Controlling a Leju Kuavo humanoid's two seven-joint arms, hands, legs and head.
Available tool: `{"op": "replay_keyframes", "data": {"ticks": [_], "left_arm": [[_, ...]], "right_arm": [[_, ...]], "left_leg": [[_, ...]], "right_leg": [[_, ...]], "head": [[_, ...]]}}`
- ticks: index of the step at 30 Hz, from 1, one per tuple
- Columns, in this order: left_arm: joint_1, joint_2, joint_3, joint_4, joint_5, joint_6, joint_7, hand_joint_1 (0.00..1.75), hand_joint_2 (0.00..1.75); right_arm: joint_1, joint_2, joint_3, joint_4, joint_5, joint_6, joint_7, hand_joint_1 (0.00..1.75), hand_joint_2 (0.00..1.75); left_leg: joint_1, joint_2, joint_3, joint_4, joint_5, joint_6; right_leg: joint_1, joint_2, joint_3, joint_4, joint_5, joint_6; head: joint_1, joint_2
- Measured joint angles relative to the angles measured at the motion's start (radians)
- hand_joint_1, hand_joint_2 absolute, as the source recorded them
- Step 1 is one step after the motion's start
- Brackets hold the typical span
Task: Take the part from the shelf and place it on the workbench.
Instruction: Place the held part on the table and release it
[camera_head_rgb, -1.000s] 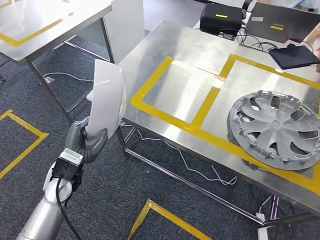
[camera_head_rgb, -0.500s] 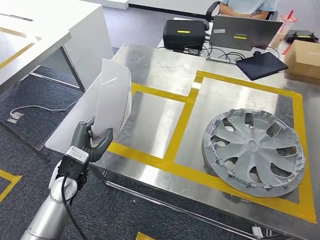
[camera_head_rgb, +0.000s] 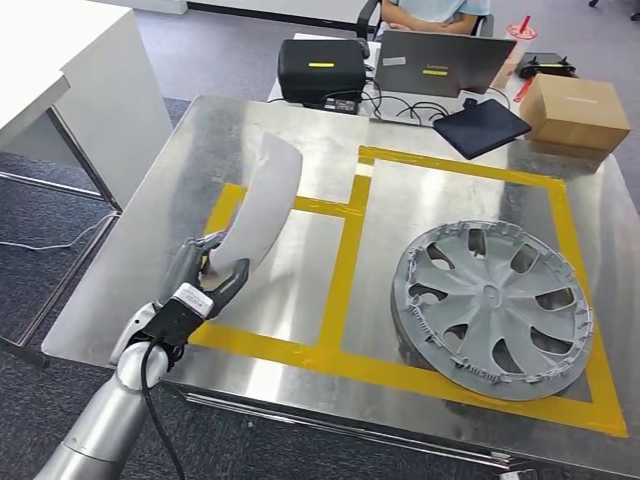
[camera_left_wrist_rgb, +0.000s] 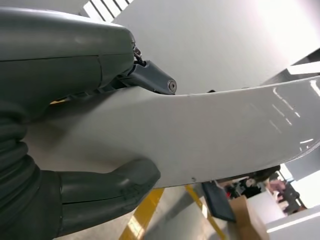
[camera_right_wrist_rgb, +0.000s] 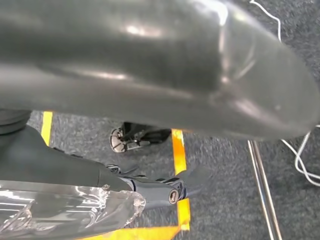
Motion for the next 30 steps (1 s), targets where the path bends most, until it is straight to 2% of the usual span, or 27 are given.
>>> {"op": "replay_keyframes", "data": {"ticks": [1,2,4,5,6,7,9,10,11,13,14,16,18,23,27,30], "left_arm": [[-0.006,0.0,-0.004,0.009,-0.015,0.004,0.009,1.75,1.75],[-0.014,-0.001,-0.009,0.019,-0.034,0.01,0.021,1.75,1.75],[-0.037,-0.005,-0.016,0.045,-0.079,0.028,0.055,1.75,1.75],[-0.051,-0.006,-0.018,0.062,-0.106,0.039,0.075,1.75,1.75],[-0.065,-0.007,-0.02,0.079,-0.135,0.05,0.092,1.75,1.75],[-0.081,-0.007,-0.023,0.098,-0.169,0.062,0.108,1.75,1.75],[-0.112,-0.008,-0.031,0.136,-0.248,0.087,0.14,0.87,1.75],[-0.127,-0.008,-0.037,0.154,-0.288,0.099,0.156,0.44,1.75],[-0.144,-0.008,-0.042,0.172,-0.327,0.111,0.175,0.0,1.75],[-0.179,-0.009,-0.055,0.211,-0.415,0.135,0.227,0.0,1.75],[-0.196,-0.009,-0.06,0.234,-0.46,0.148,0.257,0.0,1.75],[-0.223,-0.01,-0.066,0.28,-0.532,0.173,0.307,0.0,1.75],[-0.239,-0.011,-0.065,0.32,-0.564,0.197,0.336,0.0,1.75],[-0.25,-0.015,-0.053,0.384,-0.585,0.221,0.362,0.0,1.75],[-0.249,-0.015,-0.033,0.408,-0.595,0.234,0.374,0.0,0.0],[-0.238,-0.015,-0.01,0.413,-0.583,0.246,0.365,0.0,0.0]], "right_arm": [[0.003,0.0,0.006,-0.003,-0.002,0.0,0.004,0.0,0.0],[0.007,0.0,0.013,-0.007,-0.004,0.0,0.009,0.0,0.0],[0.016,0.0,0.026,-0.019,-0.008,0.0,0.018,0.0,0.0],[0.021,0.0,0.032,-0.026,-0.009,0.0,0.022,0.0,0.0],[0.024,0.0,0.038,-0.032,-0.01,0.0,0.027,0.0,0.0],[0.027,0.0,0.044,-0.038,-0.01,0.002,0.031,0.0,0.0],[0.031,0.0,0.056,-0.051,-0.007,0.007,0.036,0.0,0.0],[0.033,0.0,0.06,-0.058,-0.005,0.01,0.036,0.0,0.0],[0.034,0.0,0.063,-0.063,-0.003,0.012,0.036,0.0,0.0],[0.037,0.0,0.069,-0.071,0.004,0.017,0.037,0.0,0.0],[0.038,0.0,0.073,-0.075,0.006,0.018,0.037,0.0,0.0],[0.044,0.0,0.081,-0.083,0.006,0.015,0.041,0.0,0.0],[0.051,0.0,0.088,-0.093,0.001,0.005,0.048,0.0,0.0],[0.063,0.0,0.102,-0.106,-0.008,-0.01,0.058,0.0,0.0],[0.066,0.0,0.104,-0.111,-0.012,-0.013,0.061,0.0,0.0],[0.071,0.0,0.107,-0.111,-0.021,-0.022,0.065,0.0,0.0]], "left_leg": [[0.0,0.004,0.004,0.0,-0.005,0.0],[-0.001,0.007,0.011,0.0,-0.01,-0.001],[-0.002,0.009,0.028,0.0,-0.022,-0.005],[-0.003,0.008,0.034,0.0,-0.027,-0.008],[-0.005,0.008,0.037,-0.001,-0.029,-0.012],[-0.006,0.007,0.038,-0.002,-0.03,-0.017],[-0.004,0.008,0.04,-0.008,-0.03,-0.028],[-0.004,0.008,0.043,-0.013,-0.026,-0.029],[-0.004,0.008,0.048,-0.016,-0.023,-0.023],[-0.006,0.007,0.057,-0.025,-0.017,-0.004],[-0.006,0.007,0.061,-0.03,-0.019,0.002],[-0.006,0.008,0.066,-0.038,-0.02,0.004],[-0.006,0.008,0.067,-0.043,-0.019,0.0],[-0.003,0.008,0.068,-0.049,-0.018,-0.032],[-0.003,0.008,0.068,-0.05,-0.018,-0.038],[-0.004,0.008,0.068,-0.05,-0.018,-0.038]], "right_leg": [[0.0,-0.002,-0.015,0.006,0.015,0.001],[0.0,-0.002,-0.008,-0.028,0.051,-0.001],[0.002,-0.007,0.042,-0.163,0.146,-0.007],[0.004,-0.009,0.064,-0.218,0.178,-0.01],[0.006,-0.012,0.076,-0.249,0.196,-0.012],[0.008,-0.012,0.078,-0.256,0.199,-0.014],[0.008,-0.008,0.081,-0.26,0.201,-0.022],[0.007,-0.005,0.084,-0.264,0.203,-0.024],[0.006,-0.003,0.089,-0.269,0.206,-0.024],[0.007,0.001,0.094,-0.274,0.207,-0.022],[0.007,0.003,0.093,-0.274,0.206,-0.023],[0.008,0.006,0.093,-0.274,0.204,-0.027],[0.009,0.006,0.092,-0.273,0.203,-0.029],[0.011,0.005,0.09,-0.272,0.202,-0.032],[0.01,0.005,0.091,-0.273,0.203,-0.034],[0.009,0.004,0.093,-0.275,0.204,-0.033]], "head": [[0.0,0.0],[0.0,0.0],[0.001,0.0],[0.002,0.0],[0.002,0.0],[0.003,0.0],[0.002,0.0],[0.002,0.0],[-0.001,0.0],[-0.005,0.0],[-0.006,0.0],[-0.005,0.0],[-0.005,0.0],[-0.005,0.0],[-0.005,0.0],[-0.004,0.0]]}}
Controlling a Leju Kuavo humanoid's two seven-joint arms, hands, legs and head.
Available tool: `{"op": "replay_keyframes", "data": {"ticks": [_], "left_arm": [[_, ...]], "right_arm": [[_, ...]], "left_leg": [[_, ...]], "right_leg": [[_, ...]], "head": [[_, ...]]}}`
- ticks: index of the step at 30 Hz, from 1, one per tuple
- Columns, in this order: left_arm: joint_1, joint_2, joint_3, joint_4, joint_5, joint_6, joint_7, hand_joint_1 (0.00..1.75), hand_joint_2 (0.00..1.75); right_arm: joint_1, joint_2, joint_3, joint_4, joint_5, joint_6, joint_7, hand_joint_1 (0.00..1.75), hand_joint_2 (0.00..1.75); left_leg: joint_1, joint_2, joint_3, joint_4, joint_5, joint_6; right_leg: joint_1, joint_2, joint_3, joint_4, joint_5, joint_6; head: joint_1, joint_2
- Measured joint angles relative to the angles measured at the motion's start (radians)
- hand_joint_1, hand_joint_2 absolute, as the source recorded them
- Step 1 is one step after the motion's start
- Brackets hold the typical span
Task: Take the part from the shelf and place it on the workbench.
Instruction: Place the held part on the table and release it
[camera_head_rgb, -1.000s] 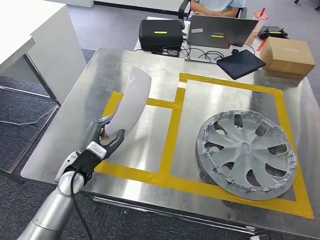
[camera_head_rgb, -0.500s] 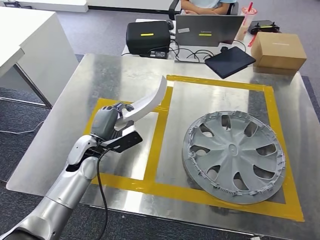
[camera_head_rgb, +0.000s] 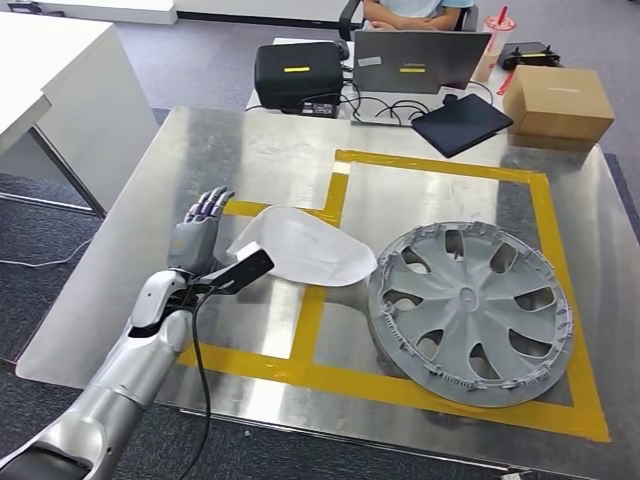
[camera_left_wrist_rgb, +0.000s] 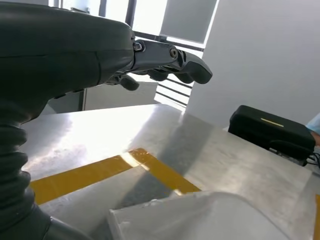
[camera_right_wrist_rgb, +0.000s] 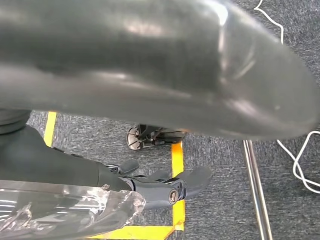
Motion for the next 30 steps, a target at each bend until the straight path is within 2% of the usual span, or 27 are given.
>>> {"op": "replay_keyframes", "data": {"ticks": [2,5,8,10,11,13,14,15,16,17,18,19,20,21,23,25,26,27,29,30], "left_arm": [[0.02,0.001,0.018,-0.005,0.031,0.002,-0.028,0.0,0.0],[0.071,0.002,0.047,-0.038,0.101,0.0,-0.094,0.0,0.0],[0.109,0.002,0.065,-0.076,0.13,0.0,-0.122,0.0,0.0],[0.121,0.0,0.072,-0.095,0.138,0.001,-0.128,0.0,0.0],[0.126,0.0,0.074,-0.104,0.148,0.002,-0.136,0.0,0.0],[0.144,0.0,0.081,-0.123,0.187,0.009,-0.165,0.0,0.0],[0.16,0.0,0.087,-0.137,0.214,0.015,-0.185,0.0,0.0],[0.18,0.0,0.092,-0.153,0.241,0.022,-0.206,0.0,0.0],[0.201,0.0,0.097,-0.172,0.268,0.03,-0.226,0.0,0.0],[0.221,0.001,0.102,-0.191,0.293,0.037,-0.244,0.0,0.0],[0.239,0.003,0.108,-0.211,0.317,0.043,-0.261,0.0,0.0],[0.256,0.006,0.116,-0.232,0.339,0.048,-0.277,0.0,0.0],[0.27,0.01,0.123,-0.25,0.358,0.051,-0.29,0.0,0.0],[0.281,0.014,0.131,-0.267,0.375,0.053,-0.303,0.0,0.0],[0.301,0.023,0.143,-0.294,0.403,0.06,-0.328,0.0,0.0],[0.327,0.031,0.156,-0.321,0.438,0.068,-0.362,0.0,0.0],[0.343,0.033,0.164,-0.334,0.459,0.071,-0.382,0.0,0.0],[0.358,0.035,0.173,-0.345,0.478,0.075,-0.402,0.0,0.0],[0.384,0.042,0.192,-0.361,0.509,0.079,-0.431,0.0,0.0],[0.396,0.045,0.202,-0.367,0.519,0.081,-0.441,0.0,0.0]], "right_arm": [[0.006,0.0,0.005,-0.003,-0.012,-0.01,0.007,0.0,0.0],[0.019,0.0,0.018,-0.011,-0.035,-0.028,0.02,0.0,0.0],[0.03,0.0,0.03,-0.021,-0.045,-0.037,0.025,0.0,0.0],[0.033,0.0,0.035,-0.028,-0.048,-0.04,0.026,0.0,0.0],[0.035,0.0,0.037,-0.031,-0.051,-0.043,0.029,0.0,0.0],[0.039,0.0,0.043,-0.034,-0.062,-0.05,0.038,0.0,0.0],[0.043,0.0,0.047,-0.036,-0.068,-0.054,0.044,0.0,0.0],[0.048,0.0,0.05,-0.039,-0.074,-0.058,0.049,0.0,0.0],[0.053,0.0,0.054,-0.042,-0.079,-0.062,0.053,0.0,0.0],[0.058,0.0,0.058,-0.047,-0.083,-0.065,0.056,0.0,0.0],[0.06,0.0,0.061,-0.05,-0.086,-0.066,0.058,0.0,0.0],[0.061,0.0,0.066,-0.051,-0.087,-0.067,0.059,0.0,0.0],[0.062,0.0,0.069,-0.053,-0.089,-0.067,0.06,0.0,0.0],[0.061,0.0,0.071,-0.053,-0.09,-0.067,0.061,0.0,0.0],[0.06,0.0,0.073,-0.053,-0.087,-0.063,0.06,0.0,0.0],[0.056,0.0,0.071,-0.051,-0.074,-0.052,0.053,0.0,0.0],[0.051,0.0,0.07,-0.048,-0.065,-0.044,0.046,0.0,0.0],[0.046,0.0,0.068,-0.043,-0.055,-0.036,0.038,0.0,0.0],[0.032,0.0,0.065,-0.031,-0.039,-0.025,0.025,0.0,0.0],[0.027,0.0,0.063,-0.024,-0.031,-0.02,0.019,0.0,0.0]], "left_leg": [[-0.001,0.0,0.0,0.002,-0.001,0.002],[-0.005,0.0,-0.001,0.007,-0.007,0.014],[-0.008,0.001,0.001,0.002,-0.005,0.024],[-0.002,0.004,0.01,-0.014,0.006,0.03],[0.002,0.007,0.015,-0.022,0.011,0.032],[0.007,0.011,0.018,-0.025,0.013,0.033],[0.008,0.012,0.018,-0.024,0.013,0.032],[0.011,0.013,0.019,-0.024,0.012,0.031],[0.014,0.013,0.02,-0.023,0.01,0.027],[0.02,0.014,0.021,-0.021,0.007,0.021],[0.027,0.013,0.022,-0.016,0.003,0.013],[0.031,0.013,0.02,-0.009,-0.001,0.003],[0.033,0.012,0.018,-0.002,-0.005,-0.008],[0.032,0.011,0.015,0.006,-0.007,-0.018],[0.03,0.01,0.01,0.013,-0.005,-0.034],[0.033,0.01,0.002,0.027,-0.019,-0.04],[0.032,0.009,-0.01,0.055,-0.045,-0.039],[0.028,0.009,-0.032,0.105,-0.083,-0.035],[0.014,0.007,-0.092,0.245,-0.163,-0.022],[0.006,0.004,-0.112,0.297,-0.183,-0.014]], "right_leg": [[-0.002,0.0,0.001,-0.002,0.001,0.002],[-0.008,0.001,0.002,-0.005,0.002,0.009],[-0.01,0.0,0.006,-0.011,0.002,0.017],[-0.01,-0.001,0.001,0.002,-0.012,0.026],[-0.011,-0.002,-0.013,0.034,-0.035,0.031],[-0.018,-0.003,-0.068,0.157,-0.1,0.044],[-0.023,-0.004,-0.097,0.221,-0.123,0.05],[-0.028,-0.005,-0.115,0.259,-0.129,0.058],[-0.033,-0.006,-0.115,0.26,-0.115,0.065],[-0.039,-0.008,-0.095,0.219,-0.083,0.073],[-0.045,-0.011,-0.06,0.151,-0.048,0.084],[-0.048,-0.013,-0.023,0.088,-0.028,0.094],[-0.05,-0.012,0.001,0.047,-0.015,0.095],[-0.051,-0.01,0.012,0.028,-0.017,0.089],[-0.049,-0.001,0.0,0.041,-0.022,0.06],[-0.046,0.002,-0.013,0.048,-0.021,0.036],[-0.043,0.004,-0.018,0.049,-0.018,0.025],[-0.04,0.005,-0.025,0.048,-0.012,0.014],[-0.029,0.007,-0.042,0.048,0.0,-0.001],[-0.022,0.007,-0.052,0.048,0.007,-0.006]], "head": [[0.0,0.0],[-0.001,0.0],[-0.002,0.0],[0.001,0.0],[0.004,0.0],[0.01,0.0],[0.011,0.0],[0.011,0.0],[0.011,0.0],[0.011,0.0],[0.012,0.0],[0.016,0.0],[0.02,0.0],[0.022,0.0],[0.02,0.0],[0.01,0.0],[0.006,0.0],[0.003,0.0],[-0.003,0.0],[-0.006,0.0]]}}
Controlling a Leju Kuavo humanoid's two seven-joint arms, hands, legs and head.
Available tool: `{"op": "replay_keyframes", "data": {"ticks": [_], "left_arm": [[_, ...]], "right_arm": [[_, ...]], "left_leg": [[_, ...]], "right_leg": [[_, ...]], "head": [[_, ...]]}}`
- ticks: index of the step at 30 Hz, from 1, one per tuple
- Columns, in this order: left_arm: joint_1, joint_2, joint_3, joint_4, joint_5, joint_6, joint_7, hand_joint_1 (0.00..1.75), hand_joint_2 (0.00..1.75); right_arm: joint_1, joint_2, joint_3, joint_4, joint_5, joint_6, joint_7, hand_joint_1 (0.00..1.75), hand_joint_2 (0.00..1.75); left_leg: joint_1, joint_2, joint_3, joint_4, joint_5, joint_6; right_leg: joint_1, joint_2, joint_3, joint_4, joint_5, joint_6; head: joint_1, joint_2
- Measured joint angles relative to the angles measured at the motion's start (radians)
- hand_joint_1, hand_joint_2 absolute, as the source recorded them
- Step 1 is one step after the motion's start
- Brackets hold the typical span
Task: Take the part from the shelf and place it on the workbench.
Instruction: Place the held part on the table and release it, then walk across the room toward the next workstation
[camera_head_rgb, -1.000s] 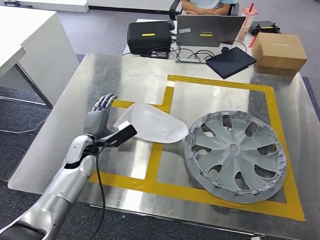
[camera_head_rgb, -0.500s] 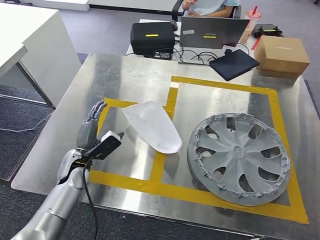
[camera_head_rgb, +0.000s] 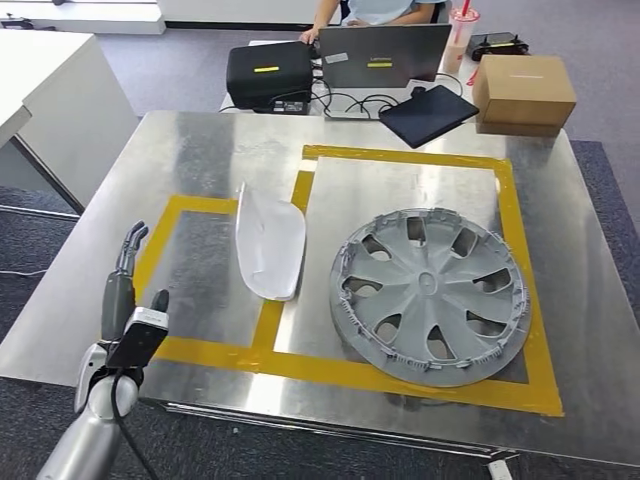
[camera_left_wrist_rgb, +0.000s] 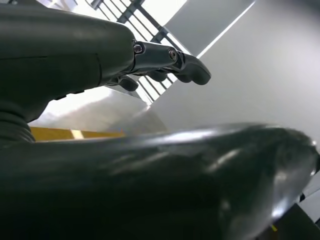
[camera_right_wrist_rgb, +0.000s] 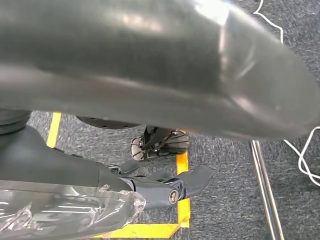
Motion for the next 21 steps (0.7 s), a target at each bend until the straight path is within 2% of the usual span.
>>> {"op": "replay_keyframes", "data": {"ticks": [1,2,4,5,6,7,9,10,11,12,14,15,16,17,18,19,20,21], "left_arm": [[0.011,0.002,0.008,-0.006,0.009,0.003,-0.01,0.0,0.0],[0.021,0.003,0.015,-0.012,0.018,0.007,-0.02,0.0,0.0],[0.039,0.005,0.032,-0.027,0.041,0.019,-0.041,0.0,0.0],[0.046,0.006,0.041,-0.036,0.053,0.025,-0.051,0.0,0.0],[0.053,0.007,0.051,-0.044,0.064,0.03,-0.06,0.0,0.0],[0.061,0.007,0.06,-0.051,0.073,0.033,-0.066,0.0,0.0],[0.076,0.009,0.071,-0.059,0.081,0.035,-0.072,0.0,0.0],[0.081,0.009,0.074,-0.061,0.082,0.035,-0.073,0.0,0.0],[0.085,0.009,0.076,-0.064,0.083,0.036,-0.074,0.0,0.0],[0.087,0.009,0.078,-0.066,0.083,0.036,-0.074,0.0,0.0],[0.093,0.009,0.083,-0.068,0.083,0.036,-0.074,0.0,0.0],[0.096,0.009,0.085,-0.069,0.083,0.036,-0.074,0.0,0.0],[0.098,0.009,0.087,-0.069,0.083,0.036,-0.074,0.0,0.0],[0.1,0.009,0.088,-0.069,0.083,0.036,-0.074,0.0,0.0],[0.102,0.009,0.089,-0.069,0.083,0.036,-0.074,0.0,0.0],[0.102,0.009,0.09,-0.069,0.083,0.037,-0.074,0.0,0.0],[0.103,0.009,0.091,-0.07,0.083,0.037,-0.074,0.0,0.0],[0.103,0.009,0.093,-0.072,0.083,0.039,-0.074,0.0,0.0]], "right_arm": [[-0.004,0.0,-0.002,0.006,0.007,0.004,-0.005,0.0,0.0],[-0.009,0.0,-0.004,0.012,0.015,0.009,-0.01,0.0,0.0],[-0.018,0.0,-0.009,0.024,0.031,0.016,-0.018,0.0,0.0],[-0.022,0.0,-0.011,0.03,0.038,0.019,-0.021,0.0,0.0],[-0.025,0.0,-0.013,0.035,0.044,0.021,-0.023,0.0,0.0],[-0.026,0.0,-0.014,0.039,0.048,0.023,-0.024,0.0,0.0],[-0.027,0.0,-0.016,0.046,0.051,0.024,-0.025,0.0,0.0],[-0.026,0.0,-0.017,0.049,0.053,0.024,-0.025,0.0,0.0],[-0.026,0.0,-0.018,0.052,0.053,0.024,-0.025,0.0,0.0],[-0.027,0.0,-0.019,0.055,0.054,0.024,-0.026,0.0,0.0],[-0.031,0.0,-0.02,0.06,0.055,0.024,-0.026,0.0,0.0],[-0.034,0.0,-0.021,0.062,0.055,0.024,-0.026,0.0,0.0],[-0.035,0.0,-0.021,0.064,0.055,0.024,-0.026,0.0,0.0],[-0.036,0.0,-0.021,0.066,0.055,0.024,-0.026,0.0,0.0],[-0.037,0.0,-0.021,0.067,0.055,0.024,-0.026,0.0,0.0],[-0.038,0.0,-0.022,0.068,0.055,0.025,-0.026,0.0,0.0],[-0.04,0.0,-0.022,0.068,0.055,0.025,-0.026,0.0,0.0],[-0.042,0.0,-0.022,0.069,0.056,0.025,-0.026,0.0,0.0]], "left_leg": [[-0.007,-0.002,-0.003,0.019,-0.001,0.01],[-0.014,-0.005,0.014,0.0,0.017,0.021],[-0.03,-0.009,0.095,-0.118,0.065,0.046],[-0.037,-0.01,0.136,-0.18,0.079,0.054],[-0.042,-0.011,0.164,-0.227,0.086,0.059],[-0.046,-0.012,0.177,-0.253,0.088,0.062],[-0.047,-0.01,0.168,-0.264,0.104,0.067],[-0.045,-0.008,0.161,-0.267,0.115,0.073],[-0.042,-0.007,0.151,-0.27,0.127,0.079],[-0.039,-0.005,0.139,-0.272,0.14,0.084],[-0.039,-0.004,0.111,-0.271,0.163,0.088],[-0.039,-0.003,0.096,-0.27,0.174,0.087],[-0.039,-0.002,0.081,-0.27,0.186,0.086],[-0.039,-0.002,0.067,-0.269,0.197,0.084],[-0.038,-0.001,0.055,-0.268,0.207,0.082],[-0.038,-0.001,0.045,-0.268,0.216,0.079],[-0.039,-0.001,0.038,-0.267,0.224,0.075],[-0.04,-0.001,0.033,-0.267,0.233,0.07]], "right_leg": [[0.006,0.0,-0.009,0.0,0.007,-0.003],[0.012,0.001,-0.018,0.0,0.014,-0.005],[0.02,0.003,-0.035,0.0,0.031,-0.004],[0.023,0.004,-0.041,0.0,0.039,-0.003],[0.025,0.005,-0.045,0.0,0.048,-0.001],[0.026,0.005,-0.047,-0.002,0.057,0.003],[0.025,0.004,-0.048,-0.011,0.073,0.012],[0.024,0.003,-0.053,-0.009,0.065,0.017],[0.024,0.001,-0.062,0.008,0.039,0.023],[0.022,-0.003,-0.074,0.047,-0.005,0.029],[0.02,-0.009,-0.102,0.17,-0.107,0.039],[0.019,-0.011,-0.108,0.227,-0.135,0.042],[0.019,-0.011,-0.101,0.259,-0.139,0.043],[0.019,-0.012,-0.075,0.254,-0.122,0.044],[0.019,-0.012,-0.03,0.211,-0.096,0.043],[0.019,-0.013,0.028,0.139,-0.078,0.041],[0.02,-0.014,0.09,0.056,-0.074,0.039],[0.022,-0.014,0.134,-0.01,-0.08,0.035]], "head": [[-0.002,0.0],[-0.002,0.0],[-0.002,0.0],[-0.002,0.0],[-0.002,0.0],[-0.003,0.0],[-0.003,0.0],[-0.003,0.0],[0.0,0.0],[0.003,0.0],[0.009,0.0],[0.01,0.0],[0.01,0.0],[0.01,0.0],[0.01,0.0],[0.01,0.0],[0.01,0.0],[0.01,0.0]]}}
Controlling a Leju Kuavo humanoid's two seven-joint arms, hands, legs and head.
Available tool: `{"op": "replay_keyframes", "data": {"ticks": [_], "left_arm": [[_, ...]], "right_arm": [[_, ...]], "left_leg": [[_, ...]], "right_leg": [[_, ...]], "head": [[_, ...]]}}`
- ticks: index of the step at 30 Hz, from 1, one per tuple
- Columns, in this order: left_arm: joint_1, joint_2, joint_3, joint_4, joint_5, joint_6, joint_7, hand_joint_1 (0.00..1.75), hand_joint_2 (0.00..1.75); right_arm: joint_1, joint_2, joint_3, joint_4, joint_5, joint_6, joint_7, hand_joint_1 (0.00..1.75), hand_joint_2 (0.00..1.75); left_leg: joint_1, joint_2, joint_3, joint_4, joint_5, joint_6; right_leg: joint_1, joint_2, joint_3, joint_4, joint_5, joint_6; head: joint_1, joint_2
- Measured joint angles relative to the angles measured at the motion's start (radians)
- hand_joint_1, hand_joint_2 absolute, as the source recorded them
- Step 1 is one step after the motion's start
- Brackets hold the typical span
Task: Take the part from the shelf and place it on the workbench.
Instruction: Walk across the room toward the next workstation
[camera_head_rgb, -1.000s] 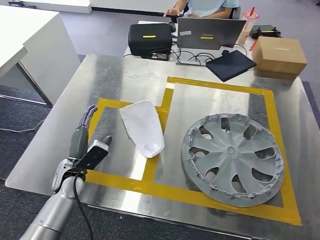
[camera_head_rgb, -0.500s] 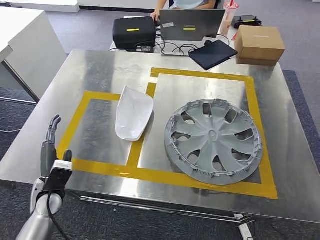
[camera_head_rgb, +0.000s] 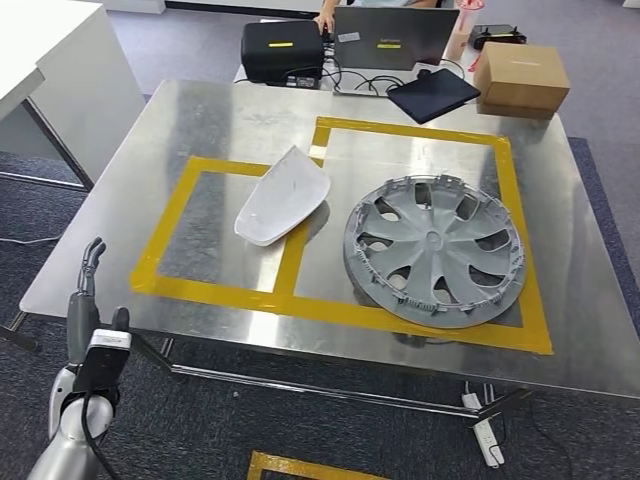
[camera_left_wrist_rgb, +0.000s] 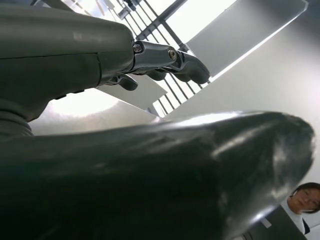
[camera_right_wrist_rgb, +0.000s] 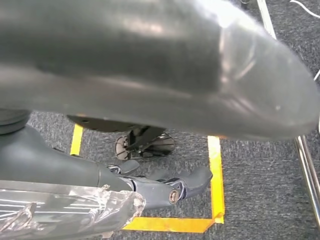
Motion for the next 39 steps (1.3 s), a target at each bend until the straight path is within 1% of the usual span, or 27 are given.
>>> {"op": "replay_keyframes", "data": {"ticks": [1,2,4,6,8,9,10,11,13,15,17,19,21,23,24,25,26,27,28,29,31,32,34,35,36,38,39], "left_arm": [[0.001,0.0,0.002,-0.001,0.002,0.004,0.0,0.0,0.0],[0.004,0.0,0.005,-0.002,0.005,0.009,-0.002,0.0,0.0],[0.015,-0.002,0.015,-0.003,0.022,0.023,-0.01,0.0,0.0],[0.03,-0.004,0.034,-0.003,0.057,0.032,-0.028,0.0,0.0],[0.041,-0.01,0.062,-0.003,0.11,0.034,-0.05,0.0,0.0],[0.046,-0.014,0.079,-0.002,0.136,0.034,-0.058,0.0,0.0],[0.051,-0.02,0.098,-0.001,0.161,0.033,-0.064,0.0,0.0],[0.055,-0.026,0.119,0.001,0.186,0.029,-0.063,0.0,0.0],[0.054,-0.042,0.173,0.017,0.252,0.0,-0.027,0.0,0.0],[0.039,-0.058,0.249,0.086,0.334,-0.058,0.031,0.0,0.0],[0.019,-0.069,0.338,0.204,0.386,-0.111,0.056,0.0,0.0],[-0.007,-0.074,0.42,0.353,0.394,-0.14,0.043,0.0,0.0],[-0.038,-0.075,0.494,0.52,0.375,-0.154,0.02,0.0,0.0],[-0.054,-0.074,0.551,0.671,0.34,-0.151,0.007,0.0,0.0],[-0.058,-0.074,0.57,0.735,0.318,-0.144,0.008,0.0,0.0],[-0.061,-0.073,0.582,0.795,0.294,-0.135,0.014,0.0,0.0],[-0.066,-0.072,0.59,0.849,0.271,-0.126,0.022,0.0,0.0],[-0.069,-0.072,0.594,0.897,0.251,-0.12,0.033,0.0,0.0],[-0.072,-0.071,0.596,0.939,0.235,-0.117,0.046,0.0,0.0],[-0.075,-0.071,0.598,0.975,0.222,-0.117,0.058,0.0,0.0],[-0.079,-0.072,0.599,1.034,0.199,-0.123,0.083,0.0,0.0],[-0.082,-0.072,0.599,1.057,0.191,-0.128,0.093,0.0,0.0],[-0.084,-0.072,0.599,1.096,0.182,-0.136,0.104,0.0,0.0],[-0.083,-0.072,0.599,1.112,0.18,-0.138,0.107,0.0,0.0],[-0.083,-0.071,0.599,1.125,0.179,-0.138,0.109,0.0,0.0],[-0.085,-0.071,0.599,1.143,0.177,-0.138,0.111,0.0,0.0],[-0.087,-0.071,0.599,1.149,0.176,-0.14,0.113,0.0,0.0]], "right_arm": [[-0.001,0.0,0.0,0.001,0.001,0.001,0.0,0.0,0.0],[-0.001,0.0,0.0,0.001,0.004,0.001,0.001,0.0,0.0],[0.001,0.0,-0.001,0.005,0.011,0.002,0.005,0.0,0.0],[0.002,0.0,-0.001,0.009,0.022,0.001,0.01,0.0,0.0],[0.001,0.0,-0.001,0.015,0.037,0.0,0.019,0.0,0.0],[0.001,0.0,0.0,0.02,0.045,0.0,0.025,0.0,0.0],[0.0,0.0,0.0,0.025,0.052,-0.002,0.033,0.0,0.0],[0.0,0.0,0.002,0.029,0.056,-0.004,0.042,0.0,0.0],[0.002,0.0,0.009,0.035,0.057,-0.006,0.065,0.0,0.0],[0.002,0.001,0.02,0.038,0.05,0.0,0.087,0.0,0.0],[0.003,0.001,0.03,0.041,0.044,0.01,0.099,0.0,0.0],[0.003,0.0,0.034,0.047,0.046,0.017,0.101,0.0,0.0],[-0.001,0.0,0.035,0.058,0.052,0.019,0.099,0.0,0.0],[-0.008,0.0,0.034,0.071,0.057,0.019,0.095,0.0,0.0],[-0.011,0.0,0.034,0.077,0.057,0.018,0.094,0.0,0.0],[-0.014,0.0,0.034,0.083,0.057,0.018,0.094,0.0,0.0],[-0.017,0.0,0.034,0.088,0.057,0.018,0.093,0.0,0.0],[-0.02,0.0,0.034,0.092,0.057,0.017,0.093,0.0,0.0],[-0.023,0.0,0.034,0.095,0.057,0.015,0.093,0.0,0.0],[-0.026,0.0,0.034,0.097,0.055,0.01,0.095,0.0,0.0],[-0.029,0.0,0.039,0.099,0.046,-0.007,0.104,0.0,0.0],[-0.028,0.0,0.044,0.099,0.04,-0.015,0.111,0.0,0.0],[-0.021,0.001,0.055,0.099,0.03,-0.024,0.121,0.0,0.0],[-0.019,0.001,0.06,0.099,0.028,-0.026,0.124,0.0,0.0],[-0.017,0.001,0.064,0.099,0.026,-0.027,0.126,0.0,0.0],[-0.013,0.001,0.07,0.098,0.024,-0.03,0.127,0.0,0.0],[-0.012,0.001,0.074,0.098,0.023,-0.03,0.128,0.0,0.0]], "left_leg": [[0.0,0.0,-0.003,-0.001,0.009,-0.005],[0.0,0.001,-0.005,-0.004,0.019,-0.01],[0.001,0.0,-0.013,-0.009,0.027,-0.022],[0.002,-0.005,-0.036,0.037,-0.024,-0.035],[0.004,-0.008,-0.075,0.167,-0.113,-0.045],[0.005,-0.008,-0.092,0.231,-0.142,-0.048],[0.005,-0.008,-0.097,0.268,-0.153,-0.049],[0.005,-0.008,-0.085,0.267,-0.145,-0.049],[0.005,-0.009,-0.01,0.159,-0.092,-0.045],[0.004,-0.012,0.069,0.034,-0.058,-0.035],[0.001,-0.014,0.092,-0.01,-0.058,-0.028],[0.006,-0.011,0.087,-0.021,-0.053,-0.02],[0.012,-0.007,0.074,-0.03,-0.043,-0.006],[0.012,-0.004,0.056,-0.03,-0.028,0.005],[0.011,-0.002,0.045,-0.029,-0.019,0.006],[0.01,0.0,0.034,-0.029,-0.01,0.007],[0.009,0.0,0.021,-0.028,0.0,0.007],[0.008,0.0,0.009,-0.027,0.01,0.006],[0.008,-0.002,-0.003,-0.025,0.021,0.005],[0.007,-0.005,-0.013,-0.024,0.032,0.001],[0.005,-0.011,-0.025,-0.025,0.055,-0.007],[0.006,-0.015,-0.028,-0.027,0.067,-0.013],[0.008,-0.024,-0.035,-0.033,0.087,-0.024],[0.009,-0.027,-0.043,-0.026,0.073,-0.03],[0.01,-0.028,-0.052,-0.002,0.034,-0.036],[0.014,-0.026,-0.073,0.104,-0.09,-0.048],[0.017,-0.025,-0.08,0.173,-0.136,-0.054]], "right_leg": [[0.002,0.0,0.024,-0.043,-0.009,-0.004],[0.004,0.001,0.029,-0.062,-0.01,-0.009],[0.002,0.002,0.013,-0.071,0.008,-0.022],[-0.003,0.001,0.003,-0.078,0.031,-0.035],[-0.003,0.0,-0.01,-0.073,0.043,-0.042],[-0.003,0.0,-0.019,-0.071,0.047,-0.043],[-0.003,0.0,-0.027,-0.068,0.051,-0.043],[-0.003,0.001,-0.036,-0.065,0.054,-0.042],[-0.003,0.002,-0.047,-0.06,0.059,-0.041],[0.0,0.004,-0.055,-0.054,0.063,-0.035],[0.002,0.008,-0.061,-0.053,0.071,-0.025],[0.003,0.01,-0.07,-0.05,0.072,-0.013],[0.003,0.007,-0.092,-0.004,0.021,-0.002],[0.0,0.003,-0.129,0.113,-0.071,0.006],[-0.001,0.003,-0.143,0.177,-0.105,0.009],[-0.001,0.003,-0.145,0.22,-0.117,0.01],[-0.001,0.003,-0.132,0.23,-0.106,0.01],[0.0,0.003,-0.101,0.206,-0.078,0.008],[0.0,0.004,-0.055,0.149,-0.045,0.004],[0.002,0.012,0.003,0.07,-0.028,-0.003],[0.005,0.028,0.094,-0.071,-0.031,-0.013],[0.007,0.033,0.112,-0.108,-0.039,-0.018],[0.008,0.023,0.096,-0.112,-0.026,-0.027],[0.006,0.017,0.083,-0.11,-0.015,-0.035],[0.003,0.009,0.067,-0.109,-0.002,-0.042],[0.001,-0.007,0.035,-0.108,0.026,-0.05],[0.001,-0.017,0.019,-0.106,0.039,-0.05]], "head": [[0.0,0.0],[0.0,0.0],[0.0,0.0],[-0.004,0.0],[-0.009,0.0],[-0.01,0.0],[-0.011,0.0],[-0.011,0.0],[-0.013,0.0],[-0.012,0.0],[-0.012,0.0],[-0.013,0.0],[-0.007,0.0],[-0.001,0.0],[0.001,0.0],[0.001,0.0],[0.001,0.0],[0.001,0.0],[0.001,0.0],[0.001,0.0],[-0.001,0.0],[0.0,0.0],[0.003,0.0],[0.004,0.0],[0.001,0.0],[-0.009,0.0],[-0.014,0.0]]}}
